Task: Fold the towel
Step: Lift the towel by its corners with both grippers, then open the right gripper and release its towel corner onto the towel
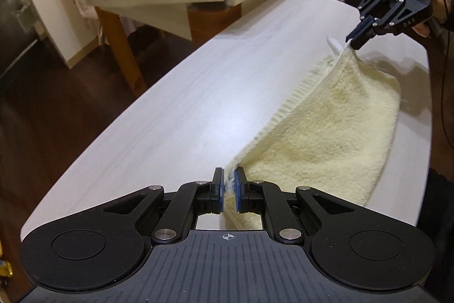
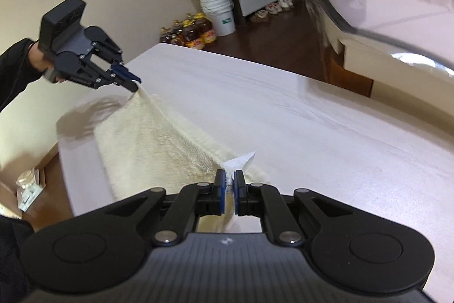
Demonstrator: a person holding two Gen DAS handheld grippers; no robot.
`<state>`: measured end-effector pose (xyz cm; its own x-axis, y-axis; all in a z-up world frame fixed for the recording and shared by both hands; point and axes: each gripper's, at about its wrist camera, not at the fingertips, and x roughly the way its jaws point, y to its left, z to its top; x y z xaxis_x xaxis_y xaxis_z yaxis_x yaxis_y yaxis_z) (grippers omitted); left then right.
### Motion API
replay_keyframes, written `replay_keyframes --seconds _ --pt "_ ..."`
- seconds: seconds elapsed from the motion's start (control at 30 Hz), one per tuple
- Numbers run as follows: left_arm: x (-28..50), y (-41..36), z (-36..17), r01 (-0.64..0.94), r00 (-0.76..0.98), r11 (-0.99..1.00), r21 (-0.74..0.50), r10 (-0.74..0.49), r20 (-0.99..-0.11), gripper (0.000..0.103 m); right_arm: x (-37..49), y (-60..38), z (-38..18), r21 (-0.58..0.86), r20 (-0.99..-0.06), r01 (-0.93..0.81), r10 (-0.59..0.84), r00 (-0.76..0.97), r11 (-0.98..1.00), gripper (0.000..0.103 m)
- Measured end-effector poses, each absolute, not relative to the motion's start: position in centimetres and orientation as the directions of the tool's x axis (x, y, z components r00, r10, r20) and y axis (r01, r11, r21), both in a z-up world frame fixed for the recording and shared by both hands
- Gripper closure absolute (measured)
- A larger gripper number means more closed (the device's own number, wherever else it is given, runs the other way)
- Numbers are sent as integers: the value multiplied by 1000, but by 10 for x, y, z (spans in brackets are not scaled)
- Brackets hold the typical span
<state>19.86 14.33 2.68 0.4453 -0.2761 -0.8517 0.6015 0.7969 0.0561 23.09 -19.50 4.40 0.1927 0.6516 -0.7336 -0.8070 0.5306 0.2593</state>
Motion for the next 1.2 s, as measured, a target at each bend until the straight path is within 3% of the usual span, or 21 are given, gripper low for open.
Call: replay_keyframes --seconds 0.3,0.73,0.93,1.07,1.13,1.2 --pt "200 148 15 573 446 816 73 -236 -864 95 236 -189 33 240 -749 -787 624 222 569 97" --pt "179 159 26 558 475 824 96 -222 -852 96 239 -189 47 252 -684 -773 672 284 583 97" --pt "179 161 19 538 475 837 102 -201 -857 96 247 -178 32 239 -716 -754 635 289 612 95" --pt "177 161 19 526 490 842 122 -182 -852 90 246 -178 28 198 -720 -746 611 330 636 82" --pt "175 166 20 509 498 852 122 -176 -849 81 242 -185 35 190 -704 -734 612 361 652 81" --pt "174 172 21 492 503 863 115 -174 -846 69 238 -189 40 187 -691 -725 614 383 663 67"
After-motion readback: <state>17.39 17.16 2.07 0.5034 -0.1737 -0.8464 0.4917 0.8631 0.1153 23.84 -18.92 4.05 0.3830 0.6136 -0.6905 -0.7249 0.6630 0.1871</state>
